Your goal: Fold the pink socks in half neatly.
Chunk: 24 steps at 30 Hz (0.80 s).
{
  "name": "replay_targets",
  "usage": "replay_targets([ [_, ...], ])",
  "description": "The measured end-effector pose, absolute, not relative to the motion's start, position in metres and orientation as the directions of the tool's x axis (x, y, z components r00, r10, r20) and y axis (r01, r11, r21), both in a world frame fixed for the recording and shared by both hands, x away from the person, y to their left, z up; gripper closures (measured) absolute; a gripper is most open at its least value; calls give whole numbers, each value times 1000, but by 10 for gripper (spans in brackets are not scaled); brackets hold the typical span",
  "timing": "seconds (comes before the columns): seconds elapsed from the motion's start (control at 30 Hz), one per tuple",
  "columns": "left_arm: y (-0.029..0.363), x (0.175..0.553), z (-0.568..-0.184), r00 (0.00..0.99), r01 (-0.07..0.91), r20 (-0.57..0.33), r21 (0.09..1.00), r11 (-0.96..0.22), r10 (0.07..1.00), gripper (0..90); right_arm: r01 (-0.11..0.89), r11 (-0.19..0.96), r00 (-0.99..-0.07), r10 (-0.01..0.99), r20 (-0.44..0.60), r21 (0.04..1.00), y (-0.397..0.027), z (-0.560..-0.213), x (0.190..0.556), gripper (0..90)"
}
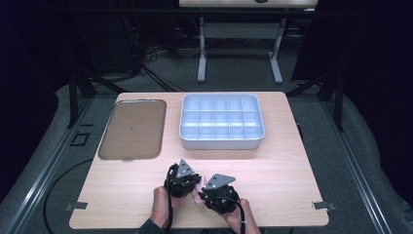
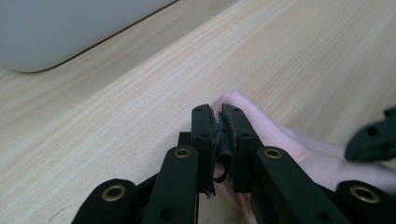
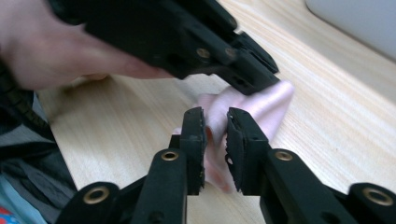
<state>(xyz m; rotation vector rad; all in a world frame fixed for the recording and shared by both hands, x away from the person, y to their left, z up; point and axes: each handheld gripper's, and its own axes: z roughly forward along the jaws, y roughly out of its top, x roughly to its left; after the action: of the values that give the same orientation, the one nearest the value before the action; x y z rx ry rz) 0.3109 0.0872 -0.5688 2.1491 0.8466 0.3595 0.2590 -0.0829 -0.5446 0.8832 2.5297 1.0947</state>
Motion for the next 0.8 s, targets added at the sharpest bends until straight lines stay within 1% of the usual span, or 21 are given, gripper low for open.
replay_targets([
  [0.1, 87, 310, -569, 734, 455, -20, 757, -470, 678, 838, 370, 594, -818, 573, -53, 714, -74, -548, 252, 782],
  [0.17, 87, 311, -569, 736, 454, -19, 756, -472, 677, 838, 369, 622, -828, 558, -59, 690, -68, -553, 251, 789],
  [0.2, 87, 311, -569, 735, 455, -23, 757, -469, 677, 839, 369, 638, -835, 547, -60, 676, -67, -556, 252, 790],
  [0.27, 88, 311, -570, 734, 460, -37, 762, -456, 678, 840, 380, 631, -836, 548, -41, 676, -67, -560, 254, 793],
  [0.3, 89, 311, -571, 734, 459, -39, 764, -453, 678, 840, 386, 621, -850, 527, 1, 682, -68, -561, 256, 792],
  [0.33, 89, 311, -571, 736, 457, -40, 765, -454, 676, 841, 395, 610, -834, 551, -9, 687, -69, -562, 256, 790],
  [0.37, 89, 312, -571, 737, 455, -37, 765, -455, 675, 842, 404, 606, -835, 550, 7, 685, -70, -562, 257, 785],
  [0.4, 89, 311, -571, 737, 455, -36, 765, -456, 675, 842, 414, 624, -832, 555, -3, 663, -71, -561, 257, 766],
  [0.5, 89, 311, -571, 738, 452, -32, 765, -459, 674, 844, 421, 610, -829, 559, 12, 671, -74, -559, 257, 648],
  [0.57, 88, 310, -571, 738, 450, -28, 765, -460, 674, 845, 440, 560, -806, 591, 33, 702, -77, -556, 257, 600],
  [0.6, 88, 310, -571, 737, 449, -27, 766, -460, 675, 845, 447, 534, -812, 580, 74, 717, -82, -554, 259, 558],
  [0.63, 88, 310, -571, 736, 448, -25, 767, -460, 676, 846, 463, 530, -835, 530, 149, 710, -89, -548, 262, 535],
  [0.67, 88, 310, -571, 736, 448, -24, 767, -460, 677, 847, 475, 493, -826, 535, 177, 729, -96, -543, 264, 528],
  [0.73, 88, 310, -571, 737, 444, -20, 767, -462, 676, 848, 504, 445, -801, 563, 206, 740, -105, -536, 268, 503],
  [0.8, 88, 309, -571, 739, 443, -20, 767, -463, 674, 850, 563, 387, -731, 645, 222, 731, -109, -533, 276, 495],
])
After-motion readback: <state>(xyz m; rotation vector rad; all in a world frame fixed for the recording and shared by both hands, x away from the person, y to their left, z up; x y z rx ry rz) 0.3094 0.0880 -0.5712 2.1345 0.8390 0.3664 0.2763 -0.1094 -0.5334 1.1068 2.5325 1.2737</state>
